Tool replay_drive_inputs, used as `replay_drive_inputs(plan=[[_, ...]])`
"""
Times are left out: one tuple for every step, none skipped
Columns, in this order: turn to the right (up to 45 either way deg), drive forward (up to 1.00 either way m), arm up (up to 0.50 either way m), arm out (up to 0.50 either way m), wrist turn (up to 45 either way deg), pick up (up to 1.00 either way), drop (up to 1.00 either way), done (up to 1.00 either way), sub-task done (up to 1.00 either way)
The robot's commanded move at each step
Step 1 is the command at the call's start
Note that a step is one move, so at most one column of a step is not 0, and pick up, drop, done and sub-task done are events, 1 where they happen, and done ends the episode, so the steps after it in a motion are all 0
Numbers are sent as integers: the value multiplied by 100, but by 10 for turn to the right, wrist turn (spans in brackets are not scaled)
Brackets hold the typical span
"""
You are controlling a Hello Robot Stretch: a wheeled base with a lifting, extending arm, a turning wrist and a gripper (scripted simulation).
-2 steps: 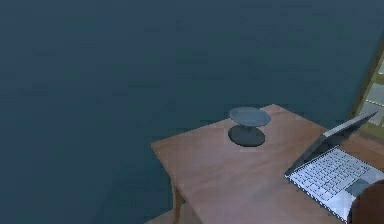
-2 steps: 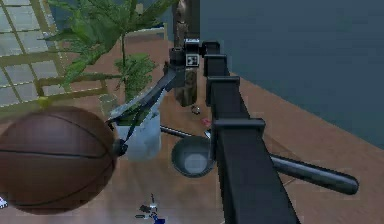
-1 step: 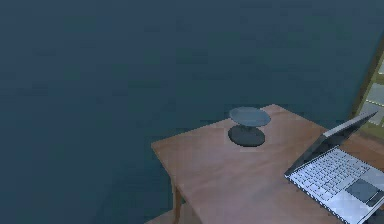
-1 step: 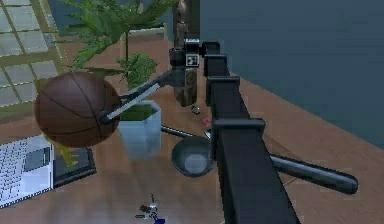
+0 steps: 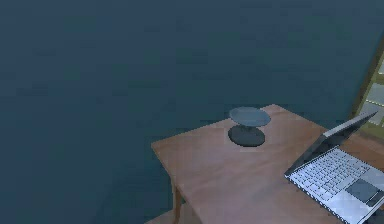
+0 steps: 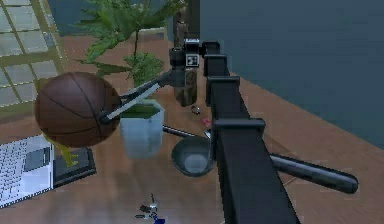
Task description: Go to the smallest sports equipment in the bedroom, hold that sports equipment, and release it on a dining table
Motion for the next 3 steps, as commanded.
replay_drive_inputs(plan=[[0, 0, 0, 0, 0, 0, 100, 0, 0], [0, 0, 0, -10, 0, 0, 0, 0, 0], [0, 0, 0, 0, 0, 0, 0, 100, 0]])
